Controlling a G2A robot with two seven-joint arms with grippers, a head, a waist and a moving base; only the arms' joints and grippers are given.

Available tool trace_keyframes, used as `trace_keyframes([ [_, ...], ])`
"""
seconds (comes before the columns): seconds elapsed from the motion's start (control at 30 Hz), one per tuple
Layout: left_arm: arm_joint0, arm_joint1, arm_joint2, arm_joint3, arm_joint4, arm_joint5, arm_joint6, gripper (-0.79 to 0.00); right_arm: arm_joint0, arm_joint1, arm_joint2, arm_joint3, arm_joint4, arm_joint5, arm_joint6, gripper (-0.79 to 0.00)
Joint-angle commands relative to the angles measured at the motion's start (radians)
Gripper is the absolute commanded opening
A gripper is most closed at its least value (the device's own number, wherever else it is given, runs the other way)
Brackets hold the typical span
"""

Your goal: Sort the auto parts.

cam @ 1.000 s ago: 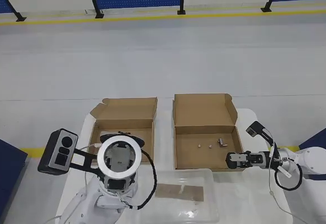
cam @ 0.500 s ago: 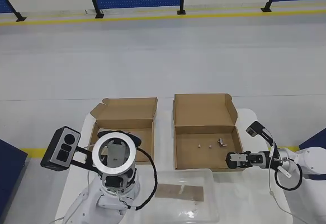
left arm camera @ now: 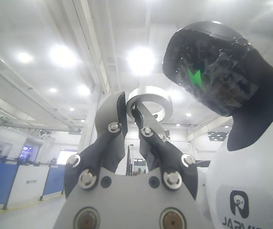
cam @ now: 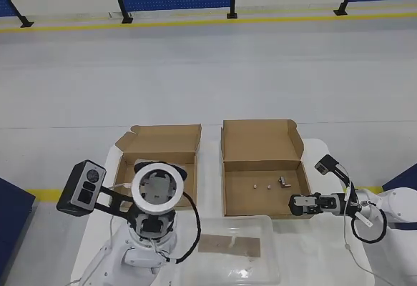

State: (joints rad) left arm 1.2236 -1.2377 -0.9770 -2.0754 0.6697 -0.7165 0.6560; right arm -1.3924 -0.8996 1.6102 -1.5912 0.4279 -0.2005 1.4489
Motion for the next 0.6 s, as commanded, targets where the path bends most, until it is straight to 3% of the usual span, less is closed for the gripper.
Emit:
trace_keyframes([
  [0.0,0.021,0.003,-0.030,0.016,0.007,-0.001,-0.023,-0.785,0.000,0.000,0.000,0.000,0.000,0.000,0.000,0.000],
  [0.4,0.193,0.027,-0.187,0.064,0.088,-0.057,-0.122,-0.785,0.000,0.000,0.000,0.000,0.000,0.000,0.000,0.000],
  [0.57,0.215,0.029,-0.211,0.074,0.125,-0.104,-0.109,-0.785,0.000,0.000,0.000,0.000,0.000,0.000,0.000,0.000],
])
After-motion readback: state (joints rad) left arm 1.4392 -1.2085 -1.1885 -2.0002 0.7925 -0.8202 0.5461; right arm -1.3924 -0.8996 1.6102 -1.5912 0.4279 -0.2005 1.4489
